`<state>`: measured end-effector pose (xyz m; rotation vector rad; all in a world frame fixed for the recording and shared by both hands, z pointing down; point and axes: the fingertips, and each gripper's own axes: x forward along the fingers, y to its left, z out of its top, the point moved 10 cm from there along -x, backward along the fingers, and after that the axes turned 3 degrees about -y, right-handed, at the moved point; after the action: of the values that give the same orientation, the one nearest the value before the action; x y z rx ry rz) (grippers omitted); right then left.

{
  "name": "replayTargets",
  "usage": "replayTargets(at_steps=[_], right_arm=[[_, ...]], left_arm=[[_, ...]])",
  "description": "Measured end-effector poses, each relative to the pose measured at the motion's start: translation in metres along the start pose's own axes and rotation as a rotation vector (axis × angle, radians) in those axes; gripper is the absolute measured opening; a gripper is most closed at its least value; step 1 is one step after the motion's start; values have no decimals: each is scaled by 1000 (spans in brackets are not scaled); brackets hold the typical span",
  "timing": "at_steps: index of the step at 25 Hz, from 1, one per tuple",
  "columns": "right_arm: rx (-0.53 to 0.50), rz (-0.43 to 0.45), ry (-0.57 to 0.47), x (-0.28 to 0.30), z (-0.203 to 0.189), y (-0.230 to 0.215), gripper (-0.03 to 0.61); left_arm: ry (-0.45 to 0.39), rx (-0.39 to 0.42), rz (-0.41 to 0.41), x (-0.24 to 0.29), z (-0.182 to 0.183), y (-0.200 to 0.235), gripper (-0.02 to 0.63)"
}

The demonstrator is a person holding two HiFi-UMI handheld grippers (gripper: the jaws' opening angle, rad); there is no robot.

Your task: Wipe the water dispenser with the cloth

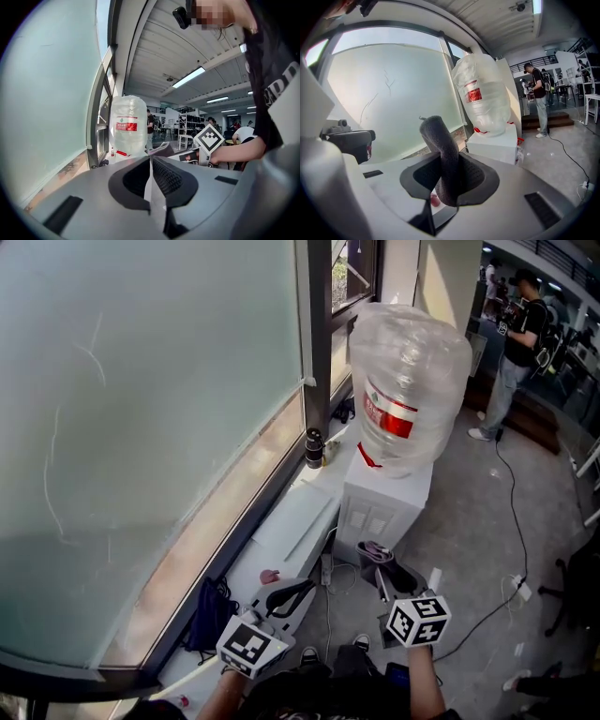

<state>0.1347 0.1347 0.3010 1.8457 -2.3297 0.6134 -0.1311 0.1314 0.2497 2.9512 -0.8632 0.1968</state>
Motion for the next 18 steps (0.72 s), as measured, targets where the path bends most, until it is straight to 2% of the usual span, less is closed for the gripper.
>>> replayTargets(at_steps=[4,9,18], right_arm=[[-6,1,7,38,12,-20,104],[-9,27,31,94,24,-48,104],[101,15,156,211,3,-92,104]], left_arm=[[0,-2,9,19,1,10,20],[7,-23,66,47,5,20,20],[27,-38,176,83,16,35,20]])
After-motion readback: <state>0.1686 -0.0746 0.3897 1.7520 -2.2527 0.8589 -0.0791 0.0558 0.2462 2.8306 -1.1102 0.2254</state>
